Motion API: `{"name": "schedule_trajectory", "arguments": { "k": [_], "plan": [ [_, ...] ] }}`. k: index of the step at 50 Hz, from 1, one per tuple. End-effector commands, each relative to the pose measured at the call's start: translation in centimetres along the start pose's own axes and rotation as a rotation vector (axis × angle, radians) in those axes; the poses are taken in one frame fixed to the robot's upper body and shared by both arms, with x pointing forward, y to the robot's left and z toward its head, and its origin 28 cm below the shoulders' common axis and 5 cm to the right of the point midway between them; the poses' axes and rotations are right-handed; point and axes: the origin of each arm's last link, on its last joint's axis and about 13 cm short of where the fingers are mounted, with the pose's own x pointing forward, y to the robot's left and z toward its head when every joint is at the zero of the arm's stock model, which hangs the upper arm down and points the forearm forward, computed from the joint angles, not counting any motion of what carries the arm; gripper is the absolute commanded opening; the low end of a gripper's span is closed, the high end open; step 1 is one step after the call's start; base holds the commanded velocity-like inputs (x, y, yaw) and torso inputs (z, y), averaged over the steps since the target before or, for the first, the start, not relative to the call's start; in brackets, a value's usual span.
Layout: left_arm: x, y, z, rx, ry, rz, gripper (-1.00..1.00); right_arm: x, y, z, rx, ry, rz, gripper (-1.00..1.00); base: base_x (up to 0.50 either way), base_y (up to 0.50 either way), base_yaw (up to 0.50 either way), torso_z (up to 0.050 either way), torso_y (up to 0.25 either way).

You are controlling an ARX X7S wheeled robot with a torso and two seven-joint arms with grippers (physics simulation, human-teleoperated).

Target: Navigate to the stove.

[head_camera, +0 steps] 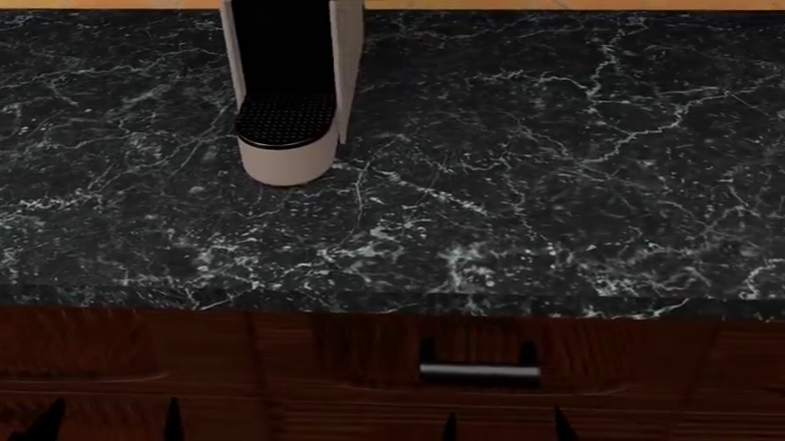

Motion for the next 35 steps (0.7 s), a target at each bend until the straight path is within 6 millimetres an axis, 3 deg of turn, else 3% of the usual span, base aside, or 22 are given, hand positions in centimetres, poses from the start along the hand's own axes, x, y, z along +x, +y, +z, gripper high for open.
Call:
{"name": "schedule_trajectory", "arguments": {
  "k": [1,35],
  "plan": [
    [-0.03,-0.01,0.05,0.003,-0.004,-0.003,1.0,0.05,0.0,-0.05,-0.003,0.003,-0.002,1.0,0.0,-0.5,0.0,0.0,0.0],
    [-0.06,0.08,0.04,0.015,-0.018,0.011,1.0,0.04,-0.03,0.11,-0.004,0.013,-0.009,1.0,0.0,-0.5,0.0,0.0,0.0]
  ]
}}
